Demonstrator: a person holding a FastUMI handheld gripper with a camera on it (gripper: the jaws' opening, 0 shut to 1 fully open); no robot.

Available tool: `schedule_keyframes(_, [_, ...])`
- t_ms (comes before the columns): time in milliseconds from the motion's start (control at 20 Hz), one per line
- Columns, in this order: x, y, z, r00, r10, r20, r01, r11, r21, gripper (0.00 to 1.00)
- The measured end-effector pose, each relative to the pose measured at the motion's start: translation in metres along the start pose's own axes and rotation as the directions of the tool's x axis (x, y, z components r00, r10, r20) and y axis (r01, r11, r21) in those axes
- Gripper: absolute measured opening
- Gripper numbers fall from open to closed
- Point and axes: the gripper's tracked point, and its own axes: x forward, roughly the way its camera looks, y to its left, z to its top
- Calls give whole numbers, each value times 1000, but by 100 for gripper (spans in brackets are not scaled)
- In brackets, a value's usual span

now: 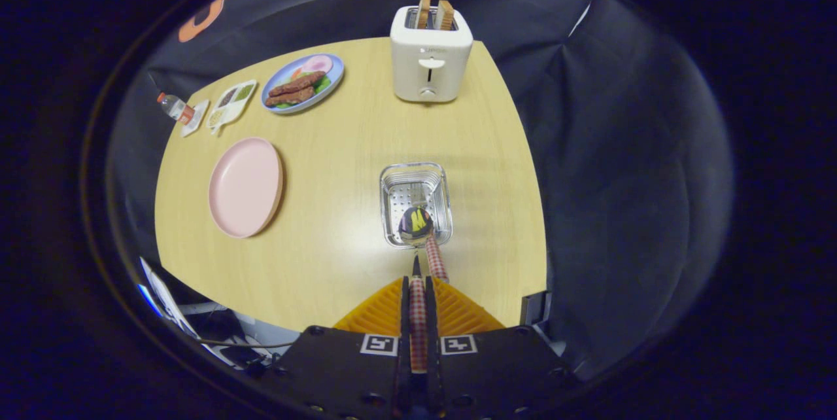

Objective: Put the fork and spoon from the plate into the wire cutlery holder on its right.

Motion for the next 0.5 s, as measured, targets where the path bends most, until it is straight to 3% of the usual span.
schedule_keyframes(500, [29, 7, 28, 992, 11, -124, -12, 1000, -4, 9])
